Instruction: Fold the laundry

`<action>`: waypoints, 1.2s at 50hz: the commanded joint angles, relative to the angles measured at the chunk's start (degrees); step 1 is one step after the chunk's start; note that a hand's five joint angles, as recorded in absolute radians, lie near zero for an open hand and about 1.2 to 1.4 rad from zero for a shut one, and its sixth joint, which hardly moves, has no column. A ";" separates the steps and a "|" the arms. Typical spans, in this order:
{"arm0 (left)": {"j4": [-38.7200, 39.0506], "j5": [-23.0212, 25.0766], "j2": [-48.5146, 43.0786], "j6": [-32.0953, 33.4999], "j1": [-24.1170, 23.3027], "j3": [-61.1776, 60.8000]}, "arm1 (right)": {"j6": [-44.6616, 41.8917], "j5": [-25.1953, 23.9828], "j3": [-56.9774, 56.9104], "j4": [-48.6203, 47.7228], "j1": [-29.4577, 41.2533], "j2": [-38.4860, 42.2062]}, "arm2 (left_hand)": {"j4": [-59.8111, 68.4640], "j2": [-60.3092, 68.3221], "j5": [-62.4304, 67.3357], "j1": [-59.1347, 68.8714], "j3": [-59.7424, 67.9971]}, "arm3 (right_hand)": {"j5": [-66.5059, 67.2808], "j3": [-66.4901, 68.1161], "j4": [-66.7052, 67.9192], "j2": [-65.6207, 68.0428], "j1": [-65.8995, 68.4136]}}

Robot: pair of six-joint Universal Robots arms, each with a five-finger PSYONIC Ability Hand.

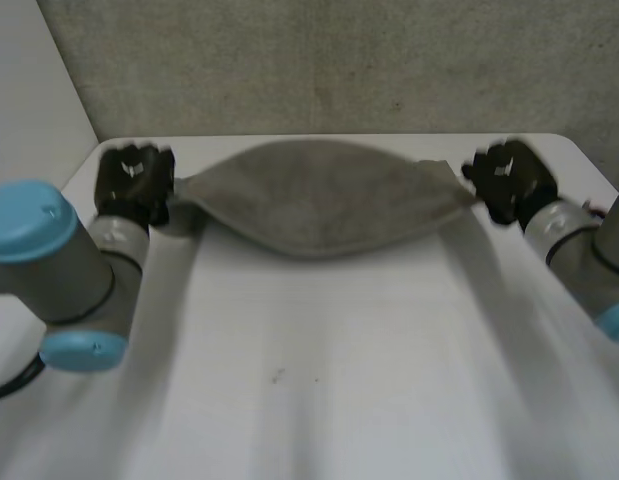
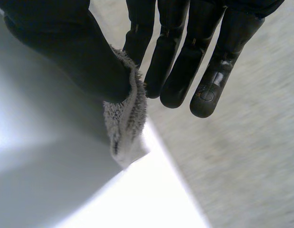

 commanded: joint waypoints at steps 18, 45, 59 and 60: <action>-49.68 0.23 28.63 0.77 0.34 -16.65 | -23.07 -0.35 8.35 50.43 -10.75 -19.15 | 10.25 10.18 10.35 10.85 10.28 | 12.60 11.75 11.49 12.52 24.99; -23.32 0.05 -9.25 2.00 2.45 15.26 | -12.17 8.43 -12.11 2.99 0.67 12.56 | 10.25 10.18 10.35 10.85 10.28 | 12.60 11.75 11.49 12.52 24.99; -18.48 0.05 -22.96 3.23 2.28 31.96 | -12.08 10.63 -29.16 -2.58 3.05 28.30 | 10.25 10.18 10.35 10.85 10.28 | 12.60 11.75 11.49 12.52 24.99; -18.57 0.05 -23.75 3.23 2.28 32.48 | -12.08 10.64 -29.18 -2.58 3.05 28.31 | 10.25 10.18 10.35 10.85 10.28 | 12.60 11.75 11.49 12.52 24.99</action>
